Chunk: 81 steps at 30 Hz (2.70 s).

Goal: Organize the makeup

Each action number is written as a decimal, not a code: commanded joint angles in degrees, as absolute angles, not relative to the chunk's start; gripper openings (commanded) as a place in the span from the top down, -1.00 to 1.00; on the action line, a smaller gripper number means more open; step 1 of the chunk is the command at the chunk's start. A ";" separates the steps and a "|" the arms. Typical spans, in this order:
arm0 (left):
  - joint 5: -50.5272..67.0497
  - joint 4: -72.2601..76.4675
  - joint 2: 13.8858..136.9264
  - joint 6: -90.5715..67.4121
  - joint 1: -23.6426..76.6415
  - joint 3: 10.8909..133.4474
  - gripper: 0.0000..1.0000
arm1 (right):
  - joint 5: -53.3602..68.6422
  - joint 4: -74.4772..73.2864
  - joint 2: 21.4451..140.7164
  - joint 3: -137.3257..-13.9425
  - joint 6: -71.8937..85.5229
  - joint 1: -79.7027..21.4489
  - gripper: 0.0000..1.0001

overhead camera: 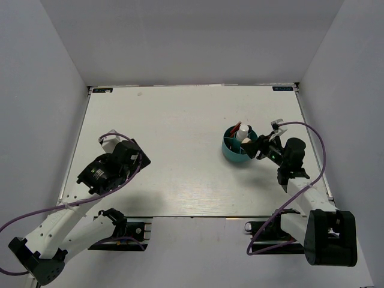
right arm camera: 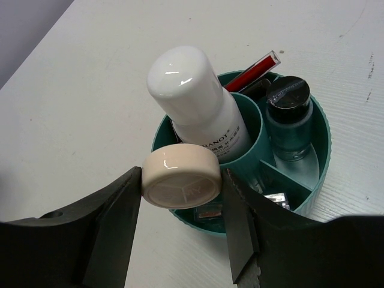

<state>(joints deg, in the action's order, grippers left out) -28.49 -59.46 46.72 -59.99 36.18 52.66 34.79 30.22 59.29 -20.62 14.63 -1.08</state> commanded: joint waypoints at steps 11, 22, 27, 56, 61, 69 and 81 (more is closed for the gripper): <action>-28.48 -58.80 46.76 -59.68 36.39 55.02 -0.90 | 34.54 35.42 61.35 -19.16 13.80 -0.79 1.00; -28.48 -59.33 46.85 -59.59 36.39 55.37 -0.90 | 33.31 36.65 62.93 -18.72 13.45 -0.79 1.00; -28.56 -59.41 46.93 -59.59 36.39 55.63 -0.90 | 32.26 37.18 63.63 -18.63 13.71 -0.62 1.00; -28.56 -59.06 47.55 -59.41 36.39 56.07 -0.90 | 31.64 35.77 63.98 -19.16 12.92 -0.79 -0.19; -28.48 -58.97 47.55 -59.41 36.39 56.07 -0.90 | 32.17 35.68 63.98 -19.51 12.66 -0.79 -0.24; -28.56 -59.06 47.46 -59.50 36.39 56.07 -0.90 | 33.22 35.77 63.63 -19.95 12.66 -0.79 -0.41; -28.48 -59.06 47.37 -59.50 36.39 55.90 -0.90 | 33.05 33.93 61.79 -21.88 11.25 -0.79 -0.62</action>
